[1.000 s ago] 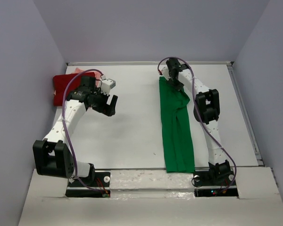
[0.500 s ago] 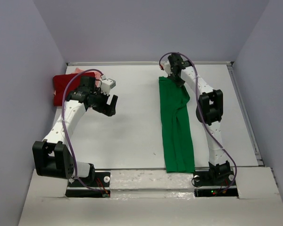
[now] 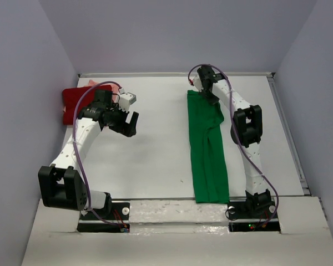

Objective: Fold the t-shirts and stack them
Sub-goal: Rotate the tshirt 90 degrees

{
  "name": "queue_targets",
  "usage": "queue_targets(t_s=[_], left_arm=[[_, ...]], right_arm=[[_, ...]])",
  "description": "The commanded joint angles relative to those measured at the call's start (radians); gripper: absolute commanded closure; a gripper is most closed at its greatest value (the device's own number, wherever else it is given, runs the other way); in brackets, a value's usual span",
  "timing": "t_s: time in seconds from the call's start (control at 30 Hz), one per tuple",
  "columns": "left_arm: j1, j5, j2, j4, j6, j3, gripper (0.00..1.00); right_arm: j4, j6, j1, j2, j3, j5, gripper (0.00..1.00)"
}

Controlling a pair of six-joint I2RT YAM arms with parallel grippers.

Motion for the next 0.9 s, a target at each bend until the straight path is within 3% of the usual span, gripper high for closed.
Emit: queue_targets(t_s=[0.0,0.13,0.3,0.4,0.57,0.87], left_arm=[[0.006,0.02,-0.033,0.005,0.004,0.009,0.01],[0.006,0.018,-0.042,0.007,0.004,0.002,0.01],[0.007,0.018,-0.056,0.008,0.004,-0.007,0.01],[0.009,0.02,-0.062,0.008,0.004,-0.011,0.01],[0.013,0.023,-0.073,0.011,0.004,-0.018,0.01],[0.025,0.036,-0.084,0.013,0.002,-0.023,0.01]], right_arm=[[0.001,-0.023,-0.003,-0.021,0.0,0.06,1.0],[0.0,-0.023,-0.003,-0.005,0.0,0.086,0.99],[0.013,-0.035,-0.003,0.005,-0.023,0.132,0.78],[0.021,-0.038,-0.003,0.008,-0.037,0.144,0.57],[0.026,-0.046,-0.003,0.016,-0.048,0.154,0.41],[0.053,-0.063,-0.021,-0.008,-0.026,0.167,0.37]])
